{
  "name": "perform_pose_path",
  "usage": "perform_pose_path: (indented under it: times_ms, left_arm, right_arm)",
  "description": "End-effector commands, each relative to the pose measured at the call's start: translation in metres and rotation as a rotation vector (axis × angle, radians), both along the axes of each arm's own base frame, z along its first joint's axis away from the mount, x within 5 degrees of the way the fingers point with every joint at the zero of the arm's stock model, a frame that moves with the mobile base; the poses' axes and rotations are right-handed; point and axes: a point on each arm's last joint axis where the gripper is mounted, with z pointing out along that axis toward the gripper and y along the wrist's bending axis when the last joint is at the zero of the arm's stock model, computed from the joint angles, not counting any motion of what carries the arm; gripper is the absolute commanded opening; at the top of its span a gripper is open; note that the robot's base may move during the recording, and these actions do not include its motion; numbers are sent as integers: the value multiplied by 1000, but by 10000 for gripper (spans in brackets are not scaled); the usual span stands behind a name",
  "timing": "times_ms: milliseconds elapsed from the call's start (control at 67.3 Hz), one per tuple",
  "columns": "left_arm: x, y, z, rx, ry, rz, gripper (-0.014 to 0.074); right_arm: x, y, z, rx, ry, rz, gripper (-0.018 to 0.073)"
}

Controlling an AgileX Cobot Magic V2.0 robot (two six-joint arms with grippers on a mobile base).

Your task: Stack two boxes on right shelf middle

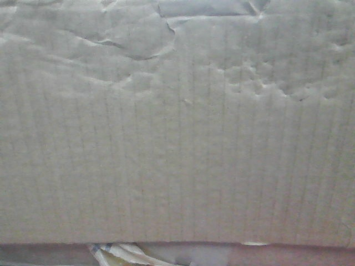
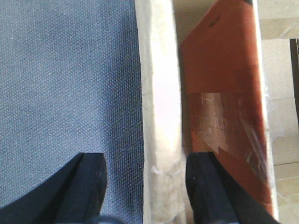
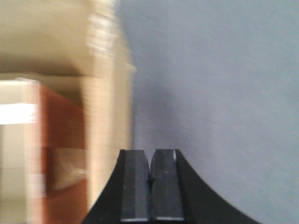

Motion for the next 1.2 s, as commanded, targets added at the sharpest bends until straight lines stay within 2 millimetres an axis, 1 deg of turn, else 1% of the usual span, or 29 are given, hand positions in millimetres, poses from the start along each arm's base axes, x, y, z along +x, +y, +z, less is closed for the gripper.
perform_pose_path:
  times_ms: [0,59,119,178,208,238,268,282,342,372,550,788,907,1026,1189]
  left_arm:
    - [-1,1,1,-1,-5,1,293]
    - [-1,1,1,-1,-5,1,293]
    - [-1,1,1,-1,-5,1,293]
    - [-1,1,1,-1,-5,1,293]
    - [-1,1,1,-1,-5,1,293]
    - [-1,1,1,0,-6,1,293]
    - [-1,1,1,0,-6,1,293]
    - [-1,1,1,2,-7,1,293]
    - [0,1,3,1,-13,-2,293]
    - [0,1,3,0,-15,-4,293]
    - [3,2,9,3,-38,-9,293]
    - [19,-7,8,14,-37,-43,293]
    - [24,-11,7,8,-33,-45,293]
    - [26,-8,7,8,-32,-36,293]
    - [28,-3,7,8,-32,-18,293]
  right_arm:
    - [-2,7,5,2,-13,11,-160]
    - [-3,11,5,8,-11,28,-149]
    - [-3,14,4,7,-7,38,-90]
    - [-3,17,3,19,0,45,14]
    - [-2,17,2,25,5,46,96]
    - [-2,18,0,30,12,48,163]
    - [-2,19,-2,31,19,49,211]
    - [-2,19,-3,33,23,47,256]
    - [-2,19,-8,29,40,44,326]
    - [-2,19,-10,27,47,44,342]
    - [-4,21,-27,45,114,37,314]
    - [-1,25,-35,68,154,42,267]
    - [3,27,-40,66,173,41,266]
    - [8,29,-49,55,201,39,266]
    - [9,29,-60,39,238,36,266]
